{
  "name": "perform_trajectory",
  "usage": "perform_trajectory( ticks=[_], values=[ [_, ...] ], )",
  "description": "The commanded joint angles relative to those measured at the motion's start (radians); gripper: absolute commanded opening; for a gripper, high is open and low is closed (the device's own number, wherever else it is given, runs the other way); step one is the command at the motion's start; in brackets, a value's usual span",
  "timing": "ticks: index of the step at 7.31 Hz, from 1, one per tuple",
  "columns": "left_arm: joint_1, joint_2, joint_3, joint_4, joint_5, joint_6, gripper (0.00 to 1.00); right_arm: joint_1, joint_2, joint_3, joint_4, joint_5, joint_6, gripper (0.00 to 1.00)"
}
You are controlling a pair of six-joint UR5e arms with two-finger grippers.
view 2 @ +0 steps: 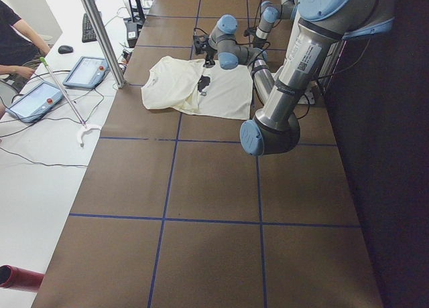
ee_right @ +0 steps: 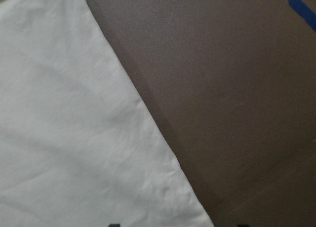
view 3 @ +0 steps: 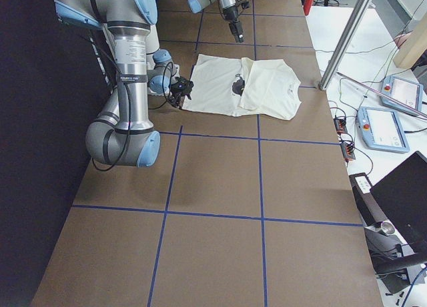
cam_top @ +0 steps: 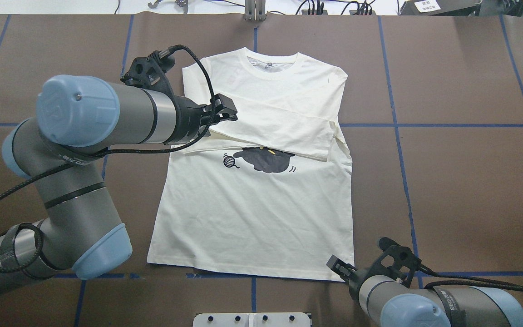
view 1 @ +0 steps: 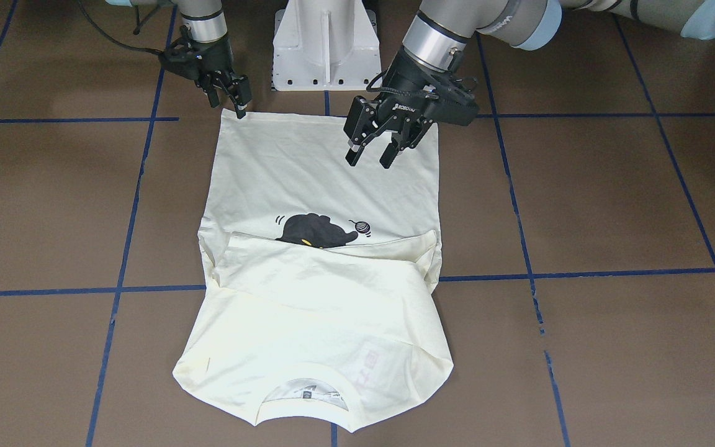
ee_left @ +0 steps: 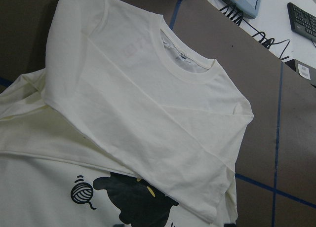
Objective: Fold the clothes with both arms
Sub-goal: 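Release the sleeve with the left gripper while the right gripper moves to the hem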
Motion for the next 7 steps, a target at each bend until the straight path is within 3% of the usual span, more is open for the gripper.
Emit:
perform_trajectory(
  ticks=[1, 2, 5, 6, 7],
  values=[
    [-0.001, 0.000, 0.002, 0.000, 0.000, 0.001, 0.73, -0.010, 0.001, -0.011, -0.001, 0.001, 0.000, 0.71],
    [-0.001, 0.002, 0.004, 0.000, 0.000, 0.001, 0.73, -0.011, 0.003, -0.014, -0.001, 0.001, 0.000, 0.69],
    [-0.001, 0.007, -0.002, -0.002, -0.001, 0.001, 0.73, -0.013, 0.003, -0.028, -0.001, 0.001, 0.002, 0.45],
    [-0.001, 0.007, 0.002, -0.002, -0.001, 0.001, 0.73, -0.011, 0.003, -0.028, -0.001, 0.001, 0.009, 0.19],
    [-0.001, 0.007, 0.001, -0.003, -0.001, 0.001, 0.73, -0.010, -0.006, -0.026, -0.001, 0.001, 0.009, 0.00]
  ],
)
